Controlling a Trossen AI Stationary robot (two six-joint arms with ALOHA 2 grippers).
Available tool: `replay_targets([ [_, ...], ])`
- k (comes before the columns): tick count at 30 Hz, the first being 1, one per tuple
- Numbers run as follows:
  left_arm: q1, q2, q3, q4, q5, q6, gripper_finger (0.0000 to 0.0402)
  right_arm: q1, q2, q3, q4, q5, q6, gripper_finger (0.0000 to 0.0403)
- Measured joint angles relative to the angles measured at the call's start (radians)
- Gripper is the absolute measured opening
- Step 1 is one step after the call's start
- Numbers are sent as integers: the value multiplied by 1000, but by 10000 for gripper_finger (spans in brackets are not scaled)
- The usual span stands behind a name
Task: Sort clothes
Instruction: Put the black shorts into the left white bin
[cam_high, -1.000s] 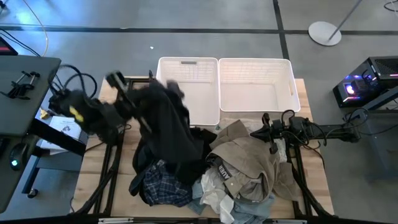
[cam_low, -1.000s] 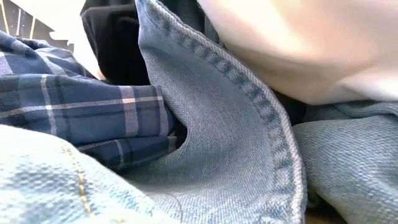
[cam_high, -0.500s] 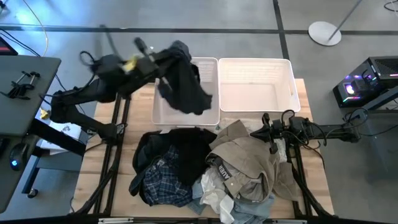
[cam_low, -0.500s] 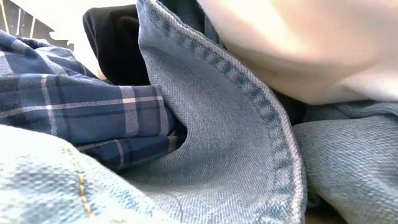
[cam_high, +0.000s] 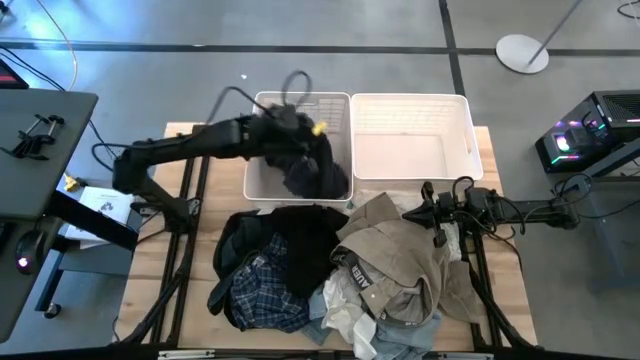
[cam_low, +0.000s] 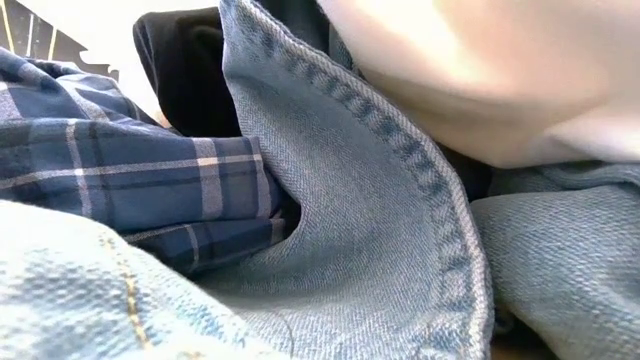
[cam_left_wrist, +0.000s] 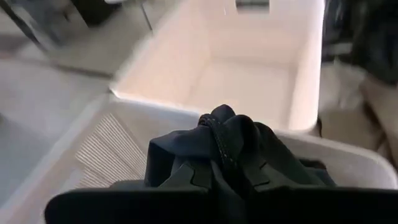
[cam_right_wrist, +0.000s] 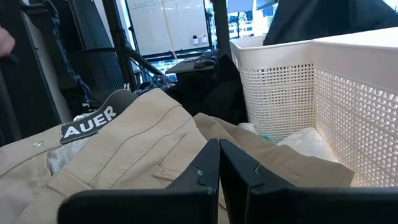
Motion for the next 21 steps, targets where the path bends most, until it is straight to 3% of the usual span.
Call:
replay_targets([
  [5,-4,108,0,-13,46,-73,38,0,0,0,0,0,0,0],
  [10,-4,182,0,-30,142,-118,107,0,0,0,0,0,0,0],
  [16,-4,177,0,-65,171,-181,187,0,0,0,0,0,0,0],
  [21,-12,123,0,-64,168,-235,212,0,0,0,0,0,0,0],
])
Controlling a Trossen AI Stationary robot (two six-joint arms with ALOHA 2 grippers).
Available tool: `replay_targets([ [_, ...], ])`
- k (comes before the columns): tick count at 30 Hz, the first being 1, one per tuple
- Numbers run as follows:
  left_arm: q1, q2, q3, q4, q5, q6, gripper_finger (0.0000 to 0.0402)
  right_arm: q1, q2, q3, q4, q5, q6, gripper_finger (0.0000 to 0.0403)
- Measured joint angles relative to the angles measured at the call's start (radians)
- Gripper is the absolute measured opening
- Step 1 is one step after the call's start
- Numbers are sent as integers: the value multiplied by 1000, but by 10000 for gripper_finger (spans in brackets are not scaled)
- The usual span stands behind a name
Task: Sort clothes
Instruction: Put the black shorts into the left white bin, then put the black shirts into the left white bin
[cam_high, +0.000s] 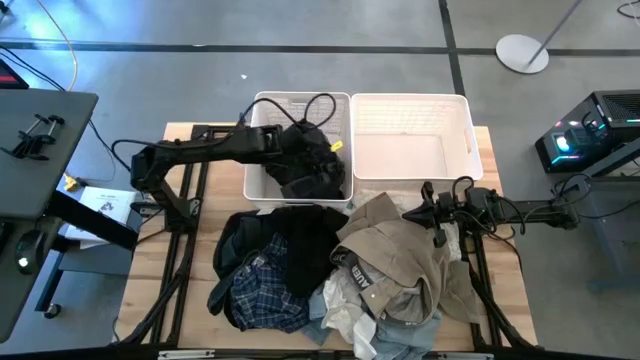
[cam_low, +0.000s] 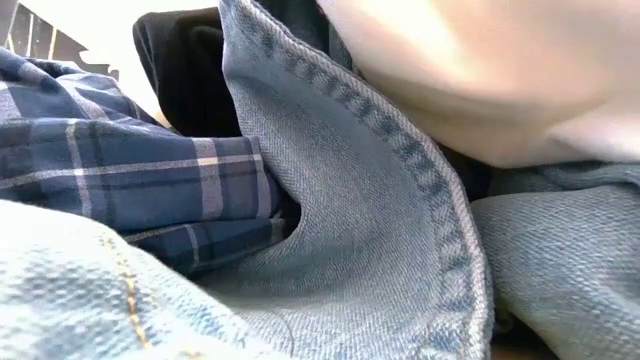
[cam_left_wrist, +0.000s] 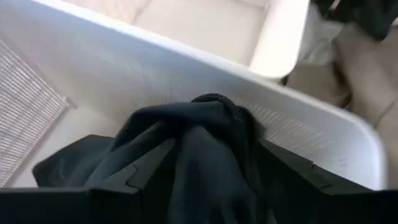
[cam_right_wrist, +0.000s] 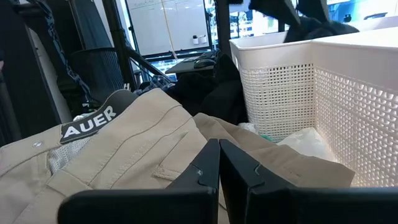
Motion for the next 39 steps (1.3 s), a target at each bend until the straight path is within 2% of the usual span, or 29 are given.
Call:
replay_targets([
  [4,-33,-46,0,-2,-28,-1,209,0,0,0,0,0,0,0],
  [8,-92,-93,0,-2,-108,12,201,0,0,0,0,0,0,0],
  [12,-174,-134,-15,12,-136,163,191,0,0,0,0,0,0,0],
  [16,-255,-222,-121,120,-230,195,179,0,0,0,0,0,0,0],
  [19,-302,-316,-230,142,-322,173,170,0,0,0,0,0,0,0],
  [24,-394,-482,-418,139,-433,14,160,0,0,0,0,0,0,0],
  [28,-474,-571,-518,125,-491,-87,154,0,0,0,0,0,0,0],
  [32,-607,-596,-536,130,-471,61,145,0,0,0,0,0,0,0],
  [39,-860,-523,-535,369,-491,367,128,0,0,0,0,0,0,0],
])
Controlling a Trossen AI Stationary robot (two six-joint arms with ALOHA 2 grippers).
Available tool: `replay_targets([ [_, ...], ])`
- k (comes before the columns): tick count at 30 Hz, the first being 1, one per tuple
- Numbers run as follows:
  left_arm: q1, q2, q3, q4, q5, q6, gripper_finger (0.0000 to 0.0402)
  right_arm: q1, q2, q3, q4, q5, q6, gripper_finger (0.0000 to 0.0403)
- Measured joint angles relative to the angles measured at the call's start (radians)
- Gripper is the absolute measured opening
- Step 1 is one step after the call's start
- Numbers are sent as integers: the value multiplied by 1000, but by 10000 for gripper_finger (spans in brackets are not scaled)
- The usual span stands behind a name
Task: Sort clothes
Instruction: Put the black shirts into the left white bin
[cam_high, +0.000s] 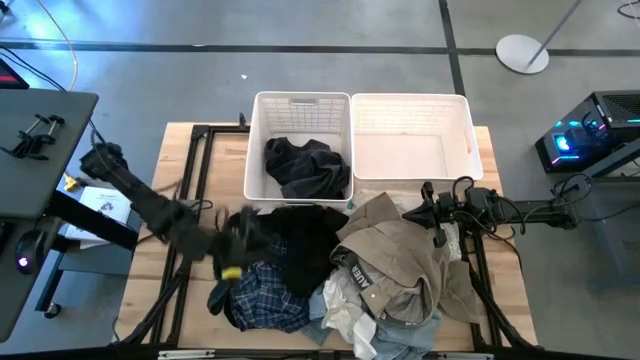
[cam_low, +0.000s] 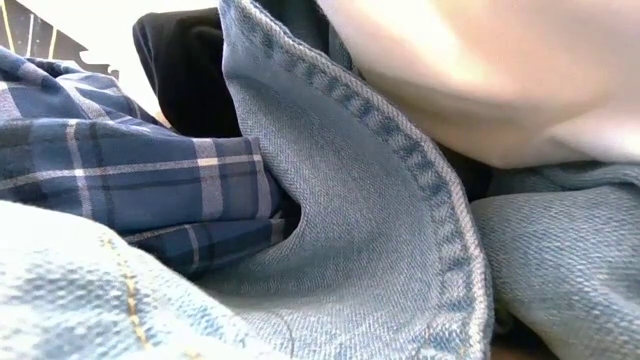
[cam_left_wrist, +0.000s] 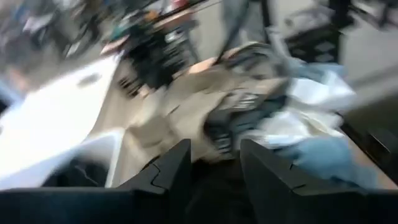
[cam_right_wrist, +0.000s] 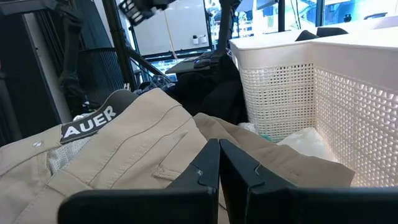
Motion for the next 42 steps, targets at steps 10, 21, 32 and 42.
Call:
replay_targets([
  [10,-80,291,23,123,-83,21,154,0,0,0,0,0,0,0],
  [21,64,478,157,25,120,-144,273,0,0,0,0,0,0,0],
  [32,164,608,161,-153,69,-258,295,0,0,0,0,0,0,0],
  [42,182,666,163,-198,145,-338,89,0,0,0,0,0,0,0],
])
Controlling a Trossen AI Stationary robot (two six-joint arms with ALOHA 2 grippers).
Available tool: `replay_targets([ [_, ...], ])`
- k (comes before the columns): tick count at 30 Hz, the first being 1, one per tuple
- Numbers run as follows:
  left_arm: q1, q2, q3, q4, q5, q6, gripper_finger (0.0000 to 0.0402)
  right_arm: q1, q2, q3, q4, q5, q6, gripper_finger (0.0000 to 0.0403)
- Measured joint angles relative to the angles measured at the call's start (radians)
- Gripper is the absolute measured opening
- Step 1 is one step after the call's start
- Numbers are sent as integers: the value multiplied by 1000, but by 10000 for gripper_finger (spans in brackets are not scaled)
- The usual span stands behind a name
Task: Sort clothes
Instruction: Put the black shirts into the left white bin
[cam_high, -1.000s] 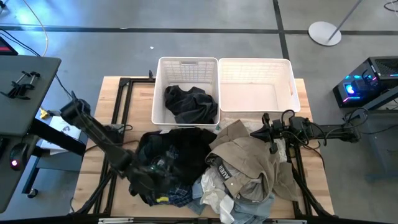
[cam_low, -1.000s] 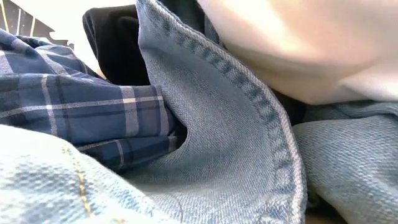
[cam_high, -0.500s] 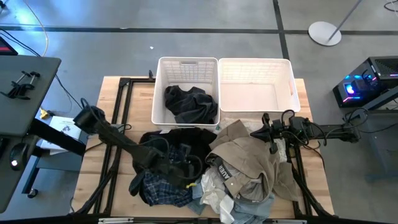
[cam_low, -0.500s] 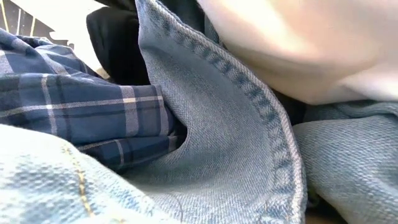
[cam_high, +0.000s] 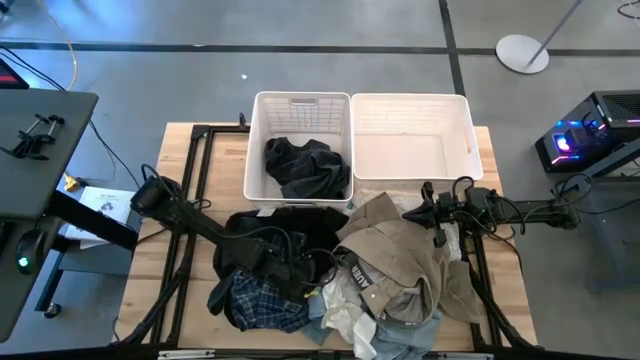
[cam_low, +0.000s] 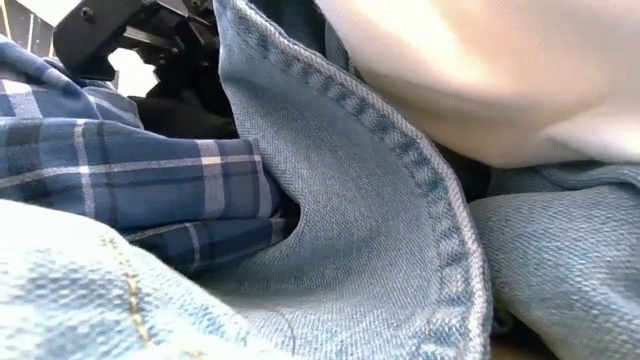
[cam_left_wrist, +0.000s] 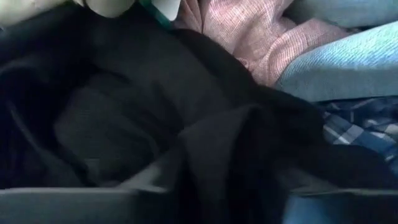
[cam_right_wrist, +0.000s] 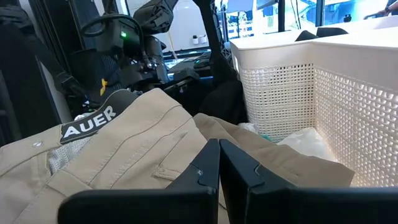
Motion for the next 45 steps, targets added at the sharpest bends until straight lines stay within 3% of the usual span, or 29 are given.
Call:
replay_targets([
  [3,0,-24,26,-65,1,-8,19,0,0,0,0,0,0,0],
  [7,-21,-76,151,-220,-44,-5,21,0,0,0,0,0,0,0],
  [16,-104,-191,512,-439,-313,85,6,0,0,0,0,0,0,0],
  [28,-139,-250,696,-443,-564,315,4,0,0,0,0,0,0,0],
  [35,-127,-251,804,-314,-706,582,4,0,0,0,0,0,0,0],
  [40,-105,-252,862,-100,-805,883,4,0,0,0,0,0,0,0],
  [45,-61,-254,880,183,-818,1217,4,0,0,0,0,0,0,0],
])
